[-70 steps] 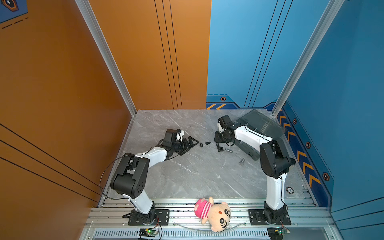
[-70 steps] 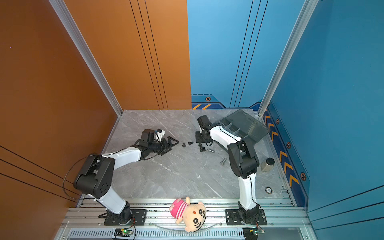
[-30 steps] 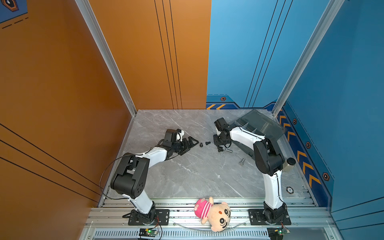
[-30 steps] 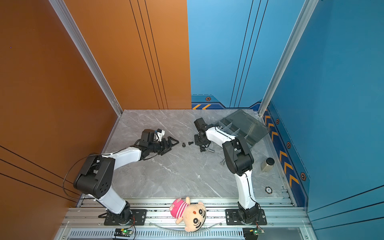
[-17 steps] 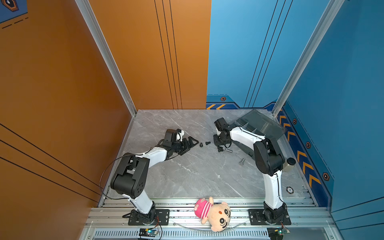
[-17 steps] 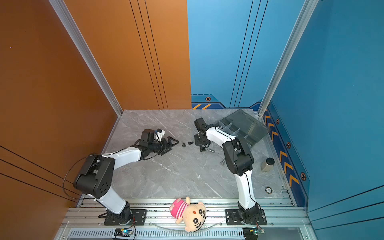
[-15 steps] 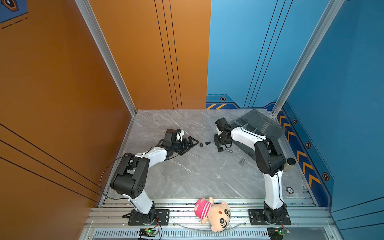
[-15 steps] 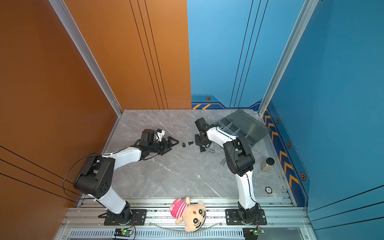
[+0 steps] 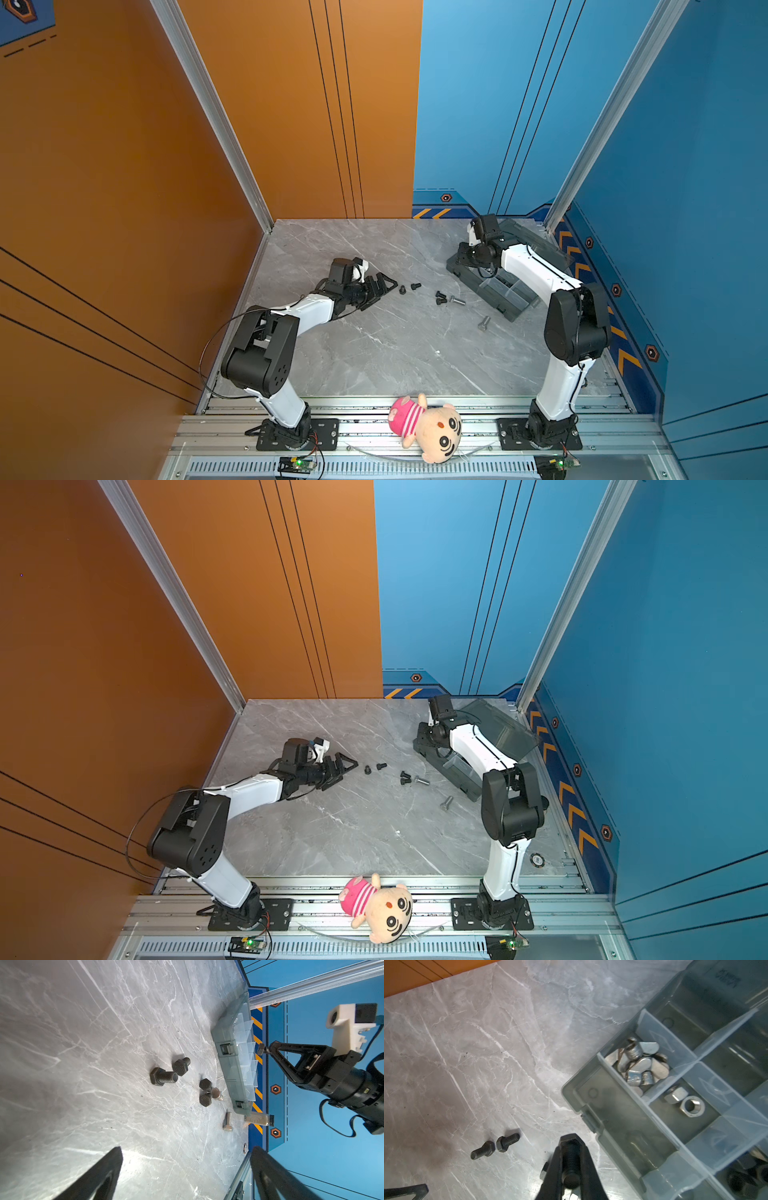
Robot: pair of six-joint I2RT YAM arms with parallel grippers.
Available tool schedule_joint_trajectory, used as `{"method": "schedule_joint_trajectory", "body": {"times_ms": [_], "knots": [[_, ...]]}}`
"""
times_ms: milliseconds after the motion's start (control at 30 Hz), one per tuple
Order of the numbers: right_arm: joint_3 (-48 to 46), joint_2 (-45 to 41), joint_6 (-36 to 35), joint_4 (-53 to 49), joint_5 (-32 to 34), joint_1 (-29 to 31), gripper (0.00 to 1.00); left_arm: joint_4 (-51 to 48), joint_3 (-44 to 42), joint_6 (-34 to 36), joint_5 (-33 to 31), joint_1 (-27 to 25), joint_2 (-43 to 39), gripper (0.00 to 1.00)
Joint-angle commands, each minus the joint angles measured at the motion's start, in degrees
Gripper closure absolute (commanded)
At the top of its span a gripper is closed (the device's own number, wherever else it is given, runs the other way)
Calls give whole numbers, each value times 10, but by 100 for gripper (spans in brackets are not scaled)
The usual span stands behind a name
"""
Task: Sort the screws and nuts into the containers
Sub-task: 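Lift the black bolt with the right gripper over the organizer box, then open the right gripper to drop the black bolt into a compartment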
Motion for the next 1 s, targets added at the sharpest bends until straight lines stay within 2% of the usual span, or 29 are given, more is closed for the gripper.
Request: {"method": "schedule_joint_trajectory", "body": {"times_ms": [0,600,800,967], "knots": [[29,22,7,-1,-1,-12,100,4,-1,9,1,1,-1,2],[82,119,6,-3,30,-22,97,2,2,8,1,1,0,2],[97,142,4,-20,29,-23,86,2,0,8,-1,1,-3,2],[99,140,1,-27,38,-24,70,1,1,9,0,1,-3,2]]}}
